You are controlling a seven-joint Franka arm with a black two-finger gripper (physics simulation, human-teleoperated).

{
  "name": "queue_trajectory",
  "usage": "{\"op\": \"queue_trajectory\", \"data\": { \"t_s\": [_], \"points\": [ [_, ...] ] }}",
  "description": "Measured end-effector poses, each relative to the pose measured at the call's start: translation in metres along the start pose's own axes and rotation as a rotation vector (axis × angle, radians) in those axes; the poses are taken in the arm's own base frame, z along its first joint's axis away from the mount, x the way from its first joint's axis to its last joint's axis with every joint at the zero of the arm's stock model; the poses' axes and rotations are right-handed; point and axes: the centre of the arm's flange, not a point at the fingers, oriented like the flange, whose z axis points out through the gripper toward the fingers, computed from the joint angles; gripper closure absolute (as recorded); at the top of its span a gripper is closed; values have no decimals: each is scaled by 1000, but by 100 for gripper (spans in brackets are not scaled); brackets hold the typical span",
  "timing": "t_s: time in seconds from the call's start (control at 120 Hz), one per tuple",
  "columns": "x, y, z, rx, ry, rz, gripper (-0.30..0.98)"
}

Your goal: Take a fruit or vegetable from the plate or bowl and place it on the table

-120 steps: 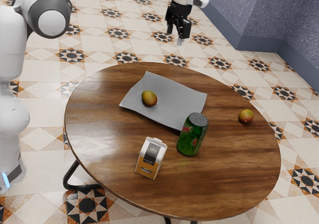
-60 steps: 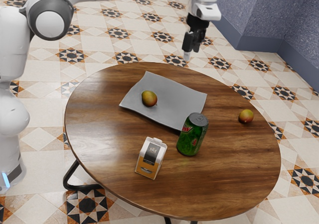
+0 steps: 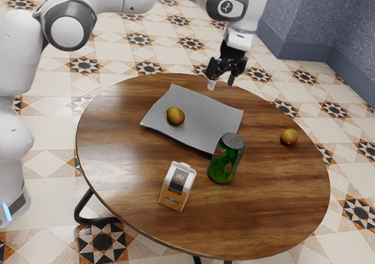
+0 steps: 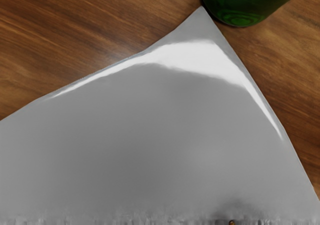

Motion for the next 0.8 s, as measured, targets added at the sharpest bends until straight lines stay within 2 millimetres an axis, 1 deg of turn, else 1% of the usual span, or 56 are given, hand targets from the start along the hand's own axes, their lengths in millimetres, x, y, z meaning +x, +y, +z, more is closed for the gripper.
{"op": "queue_trajectory", "data": {
  "t_s": [0.058,0.092,0.175,0.242,0.3,0.342,0.383,0.4,0.433,0.492,0.525,0.592,0.65,0.75,0.775,0.8],
  "points": [
    [-18,20,6,3,-62,-16,0],
    [-23,29,8,6,-80,-14,0],
    [-28,36,9,20,-87,7,0],
    [-33,32,11,25,-75,24,0],
    [-35,14,31,7,-44,43,0],
    [-36,4,40,8,-29,46,0],
    [-37,-4,42,19,-25,47,0],
    [-39,-3,39,27,-26,44,0],
    [-45,5,29,44,-41,30,0],
    [-58,35,11,82,-73,-3,0],
    [-62,45,7,93,-80,-13,0],
    [-68,60,9,99,-87,-25,0],
    [-72,65,9,113,-80,-33,0],
    [-81,64,8,139,-70,-47,0],
    [-82,64,11,139,-71,-50,0],
    [-84,64,19,135,-74,-52,0]
  ]
}}
